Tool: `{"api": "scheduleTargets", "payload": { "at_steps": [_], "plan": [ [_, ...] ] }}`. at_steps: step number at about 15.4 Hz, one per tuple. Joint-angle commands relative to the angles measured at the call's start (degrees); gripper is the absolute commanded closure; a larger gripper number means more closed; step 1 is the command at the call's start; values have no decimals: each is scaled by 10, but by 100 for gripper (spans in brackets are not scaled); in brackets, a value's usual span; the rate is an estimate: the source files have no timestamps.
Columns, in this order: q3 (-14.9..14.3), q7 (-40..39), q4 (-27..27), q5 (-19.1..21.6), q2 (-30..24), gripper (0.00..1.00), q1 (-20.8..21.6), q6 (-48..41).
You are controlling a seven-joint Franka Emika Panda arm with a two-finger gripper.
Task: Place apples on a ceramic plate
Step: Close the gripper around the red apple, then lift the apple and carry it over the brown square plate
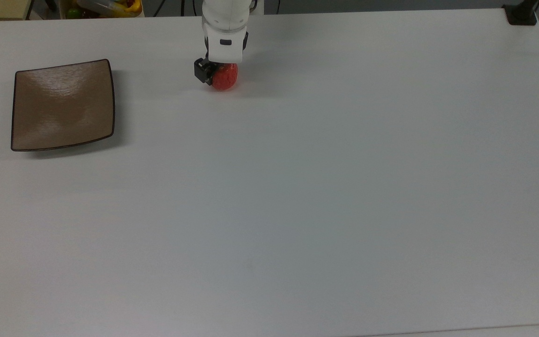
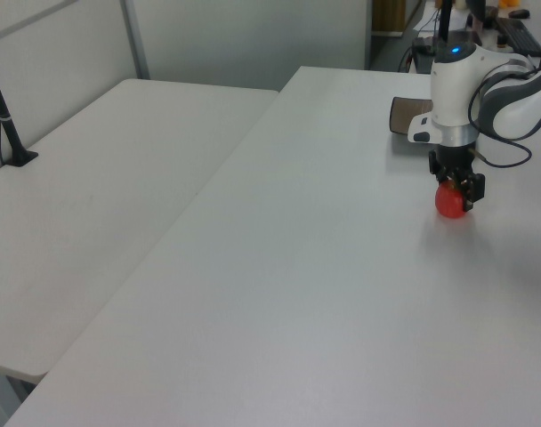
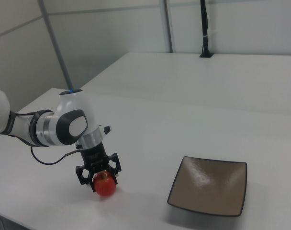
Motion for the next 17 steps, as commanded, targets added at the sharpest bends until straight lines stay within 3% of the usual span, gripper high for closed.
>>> {"api": "scheduleTargets", "payload": {
  "at_steps": [1,3,6,10,14,17],
  "plan": [
    [-2,17,-8,-13,-9,86,0,10],
    [-2,24,-3,-12,-19,86,0,2],
    [-2,50,48,-3,-36,86,-1,-60],
    [-2,93,158,28,-36,86,-1,-173],
    [-11,93,295,69,-29,83,-7,-311],
    [-13,93,366,90,-19,83,-23,-377]
  ]
}}
